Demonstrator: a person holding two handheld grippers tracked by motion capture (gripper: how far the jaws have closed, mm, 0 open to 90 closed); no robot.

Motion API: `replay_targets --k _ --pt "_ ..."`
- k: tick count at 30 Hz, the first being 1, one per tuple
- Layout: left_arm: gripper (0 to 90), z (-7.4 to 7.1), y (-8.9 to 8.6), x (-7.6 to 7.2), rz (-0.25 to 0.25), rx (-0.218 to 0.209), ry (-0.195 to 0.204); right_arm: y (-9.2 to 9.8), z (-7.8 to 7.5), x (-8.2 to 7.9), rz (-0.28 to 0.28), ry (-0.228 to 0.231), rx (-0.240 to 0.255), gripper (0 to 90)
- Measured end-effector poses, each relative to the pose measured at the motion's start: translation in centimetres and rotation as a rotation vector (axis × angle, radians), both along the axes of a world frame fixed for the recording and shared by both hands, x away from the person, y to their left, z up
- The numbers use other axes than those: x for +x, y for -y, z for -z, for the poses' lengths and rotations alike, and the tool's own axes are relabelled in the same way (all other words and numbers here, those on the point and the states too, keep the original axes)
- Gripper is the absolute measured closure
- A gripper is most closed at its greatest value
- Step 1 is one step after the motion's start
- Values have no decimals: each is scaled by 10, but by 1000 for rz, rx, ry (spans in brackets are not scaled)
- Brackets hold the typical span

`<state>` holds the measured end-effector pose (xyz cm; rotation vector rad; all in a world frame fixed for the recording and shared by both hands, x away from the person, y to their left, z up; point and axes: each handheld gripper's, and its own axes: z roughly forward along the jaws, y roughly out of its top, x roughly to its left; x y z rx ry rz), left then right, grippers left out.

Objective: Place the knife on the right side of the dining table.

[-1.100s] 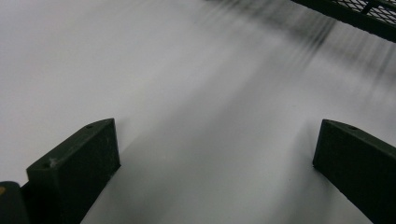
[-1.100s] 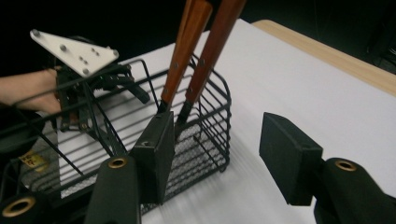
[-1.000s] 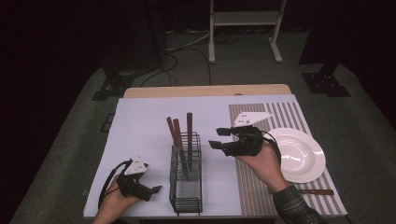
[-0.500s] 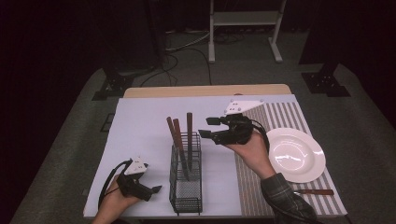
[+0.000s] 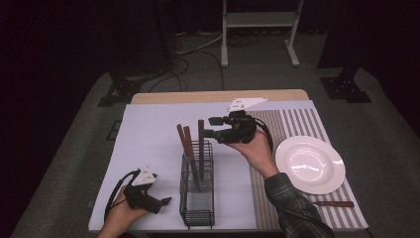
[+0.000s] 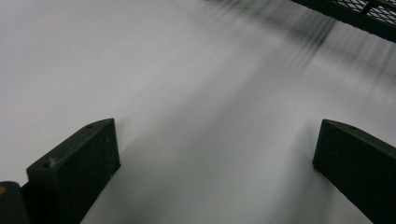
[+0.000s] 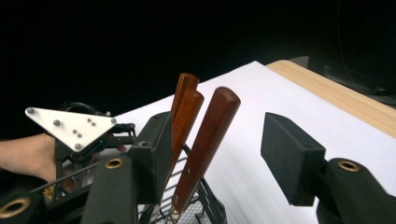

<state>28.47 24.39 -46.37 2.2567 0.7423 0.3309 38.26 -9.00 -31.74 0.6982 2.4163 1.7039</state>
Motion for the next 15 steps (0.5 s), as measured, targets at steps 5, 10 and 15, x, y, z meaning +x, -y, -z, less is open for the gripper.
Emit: replay_targets --k 5,10,15 --pt "0 0 0 0 1 2 -1 -8 3 9 -25 -14 24 411" --pt "0 0 0 0 1 2 -1 -16 6 15 -38 -25 36 425" --pt "0 0 0 0 1 2 -1 -22 7 18 -47 -27 34 483"
